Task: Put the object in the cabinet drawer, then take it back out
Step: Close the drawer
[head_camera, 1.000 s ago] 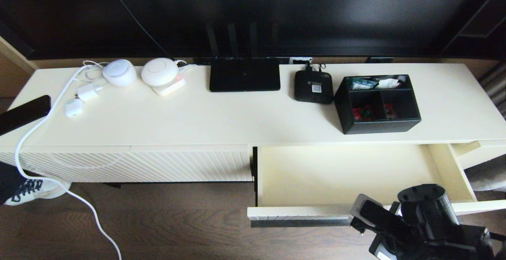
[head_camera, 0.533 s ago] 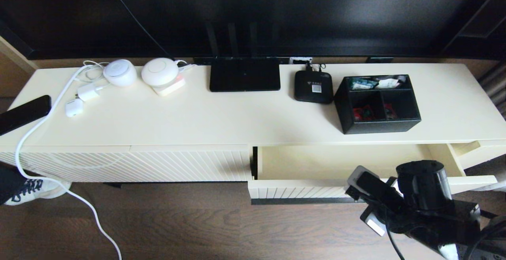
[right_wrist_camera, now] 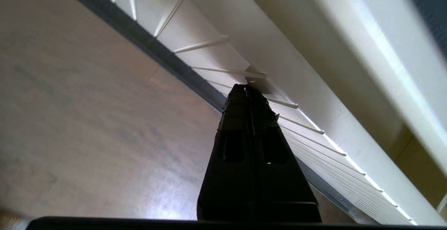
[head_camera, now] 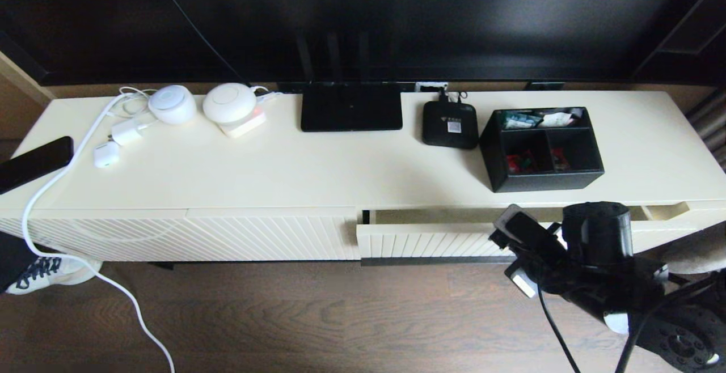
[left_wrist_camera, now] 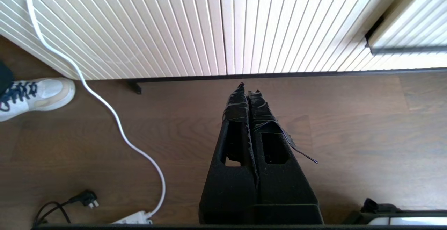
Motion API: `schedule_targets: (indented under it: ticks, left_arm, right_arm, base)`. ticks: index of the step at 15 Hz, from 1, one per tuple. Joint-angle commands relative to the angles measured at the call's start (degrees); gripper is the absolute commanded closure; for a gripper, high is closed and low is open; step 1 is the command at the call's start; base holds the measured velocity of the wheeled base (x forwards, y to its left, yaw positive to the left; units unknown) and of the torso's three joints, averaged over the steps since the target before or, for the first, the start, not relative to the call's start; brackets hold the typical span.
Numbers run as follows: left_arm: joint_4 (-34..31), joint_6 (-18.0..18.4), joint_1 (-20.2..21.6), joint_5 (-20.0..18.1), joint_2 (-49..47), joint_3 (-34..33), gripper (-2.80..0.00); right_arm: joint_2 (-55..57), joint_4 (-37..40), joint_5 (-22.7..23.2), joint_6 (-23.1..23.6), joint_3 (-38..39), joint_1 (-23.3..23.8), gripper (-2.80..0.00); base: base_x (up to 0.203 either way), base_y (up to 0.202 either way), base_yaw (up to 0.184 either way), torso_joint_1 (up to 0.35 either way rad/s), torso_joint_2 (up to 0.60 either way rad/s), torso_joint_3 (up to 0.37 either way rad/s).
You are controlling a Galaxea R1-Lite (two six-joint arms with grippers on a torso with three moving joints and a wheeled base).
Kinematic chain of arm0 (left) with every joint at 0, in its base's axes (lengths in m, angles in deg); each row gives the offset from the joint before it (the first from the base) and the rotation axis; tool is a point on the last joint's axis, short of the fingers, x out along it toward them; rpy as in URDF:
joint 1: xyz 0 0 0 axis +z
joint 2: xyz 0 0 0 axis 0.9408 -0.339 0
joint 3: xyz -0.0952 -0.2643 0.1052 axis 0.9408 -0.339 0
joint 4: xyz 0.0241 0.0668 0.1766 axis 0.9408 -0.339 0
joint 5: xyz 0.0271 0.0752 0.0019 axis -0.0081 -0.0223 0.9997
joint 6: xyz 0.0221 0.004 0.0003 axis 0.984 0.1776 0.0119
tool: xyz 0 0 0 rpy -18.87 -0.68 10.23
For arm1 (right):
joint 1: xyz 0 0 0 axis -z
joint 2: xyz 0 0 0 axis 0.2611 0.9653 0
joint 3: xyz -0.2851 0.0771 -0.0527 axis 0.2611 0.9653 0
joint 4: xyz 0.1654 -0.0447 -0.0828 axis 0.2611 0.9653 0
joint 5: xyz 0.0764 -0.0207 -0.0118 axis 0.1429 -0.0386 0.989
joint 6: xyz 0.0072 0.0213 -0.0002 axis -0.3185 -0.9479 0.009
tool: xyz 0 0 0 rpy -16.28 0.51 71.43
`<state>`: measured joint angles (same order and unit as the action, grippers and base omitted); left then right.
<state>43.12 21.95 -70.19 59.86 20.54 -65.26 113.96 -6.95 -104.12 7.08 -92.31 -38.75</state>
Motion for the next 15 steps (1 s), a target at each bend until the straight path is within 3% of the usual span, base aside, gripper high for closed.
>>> schedule_targets:
  ticks: [1, 15]
  left_arm:
    - [0.0, 0.0, 0.0, 0.0, 0.0, 0.0, 0.0]
    - [0.1, 0.0, 0.0, 0.0, 0.0, 0.0, 0.0]
  right_arm:
    - [2.2, -3.3, -0.1, 0.2, -1.5, 0.4, 0.0]
    - [4.4, -4.9, -0.9, -0.4, -3.6, 1.8, 0.0]
  base:
    - [0.0, 0.0, 0.0, 0.0, 0.0, 0.0]
    - [0.0, 0.0, 0.0, 0.0, 0.0, 0.0]
